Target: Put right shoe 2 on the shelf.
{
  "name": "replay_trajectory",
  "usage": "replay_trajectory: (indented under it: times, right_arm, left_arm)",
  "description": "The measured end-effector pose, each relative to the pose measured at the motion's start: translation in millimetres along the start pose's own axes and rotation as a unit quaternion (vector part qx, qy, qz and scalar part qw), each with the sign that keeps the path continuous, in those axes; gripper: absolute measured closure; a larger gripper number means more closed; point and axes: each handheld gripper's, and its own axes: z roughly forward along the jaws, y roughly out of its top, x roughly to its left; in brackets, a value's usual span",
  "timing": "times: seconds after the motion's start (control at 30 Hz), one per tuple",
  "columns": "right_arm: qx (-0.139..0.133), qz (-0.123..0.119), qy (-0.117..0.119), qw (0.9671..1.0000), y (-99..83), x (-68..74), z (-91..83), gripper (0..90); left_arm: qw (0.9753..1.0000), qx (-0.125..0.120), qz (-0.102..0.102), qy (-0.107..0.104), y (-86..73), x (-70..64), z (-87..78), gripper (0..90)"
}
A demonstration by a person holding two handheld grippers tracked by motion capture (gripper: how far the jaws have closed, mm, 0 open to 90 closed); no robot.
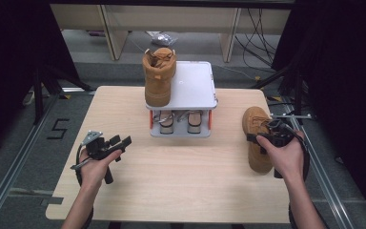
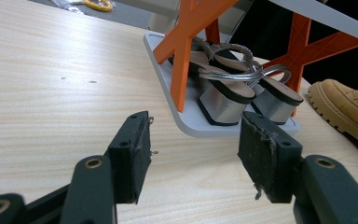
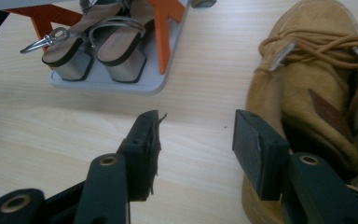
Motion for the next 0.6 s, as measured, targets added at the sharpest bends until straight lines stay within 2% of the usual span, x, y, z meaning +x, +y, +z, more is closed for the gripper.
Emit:
replay_trajectory:
  times: [0.03, 0.07, 0.1, 0.13, 0.2, 0.23, 0.27, 0.3, 0.33, 0.4, 0.43, 0.47, 0.5, 0.57, 0.6]
  right_arm:
    - [0.004, 0.007, -0.001, 1.0000, 0.9, -0.6, -2.9, 51.9]
    - [0.000, 0.030, -0.001, 0.9996, 1.3, 0.9, -5.7, 51.7]
    - [-0.003, 0.023, -0.006, 0.9997, 2.2, -2.2, -7.2, 51.5]
    - [0.002, 0.033, -0.009, 0.9994, 2.8, -2.5, -9.3, 51.4]
    - [0.003, 0.027, -0.010, 0.9996, 3.9, -7.6, -14.0, 51.3]
    - [-0.003, 0.011, -0.016, 0.9998, 5.1, -12.8, -15.0, 51.3]
    - [-0.005, 0.021, -0.016, 0.9996, 6.4, -13.9, -17.9, 51.3]
    - [-0.002, 0.021, -0.023, 0.9995, 6.6, -15.9, -20.4, 51.3]
    - [-0.007, 0.042, -0.025, 0.9988, 6.6, -14.3, -21.6, 51.2]
    - [-0.005, 0.036, -0.028, 0.9990, 8.6, -20.7, -25.6, 50.8]
    - [-0.006, 0.047, -0.034, 0.9983, 9.4, -22.2, -27.1, 50.5]
    - [-0.006, 0.020, -0.039, 0.9990, 10.2, -29.8, -28.1, 50.1]
    - [-0.005, 0.046, -0.046, 0.9979, 10.4, -28.4, -29.5, 49.7]
    - [-0.005, 0.028, -0.062, 0.9977, 12.1, -36.9, -33.0, 49.4]
    - [-0.004, 0.047, -0.059, 0.9971, 12.2, -37.8, -33.1, 49.3]
  left_arm:
    - [1.0000, 0.000, -0.001, 0.000, -0.4, 0.3, 0.1, 43.1]
    - [1.0000, 0.001, -0.002, 0.001, -0.7, 0.8, 0.1, 43.1]
    - [1.0000, 0.001, -0.003, 0.001, -1.1, 1.1, 0.2, 43.1]
    - [1.0000, 0.001, -0.005, 0.001, -1.7, 1.7, 0.6, 43.1]
    - [1.0000, 0.003, -0.006, 0.003, -2.4, 2.4, 0.9, 43.1]
    - [1.0000, 0.004, -0.006, 0.002, -2.9, 2.6, 1.0, 43.1]
    - [1.0000, 0.004, -0.007, 0.002, -3.1, 2.5, 1.2, 43.1]
    - [1.0000, 0.004, -0.008, 0.001, -3.2, 2.3, 1.4, 43.1]
    - [1.0000, 0.004, -0.009, 0.000, -3.3, 2.0, 1.4, 43.1]
    - [0.9999, 0.005, -0.010, -0.003, -3.5, 1.7, 1.7, 43.1]
    - [0.9999, 0.005, -0.012, -0.004, -3.8, 1.7, 1.9, 43.1]
    - [0.9999, 0.006, -0.013, -0.004, -4.1, 1.8, 2.1, 43.1]
    - [0.9999, 0.007, -0.012, -0.004, -4.3, 1.7, 2.2, 43.1]
    - [0.9999, 0.007, -0.013, -0.004, -4.6, 1.9, 2.2, 43.0]
    - [0.9999, 0.007, -0.013, -0.004, -4.6, 1.8, 2.1, 43.0]
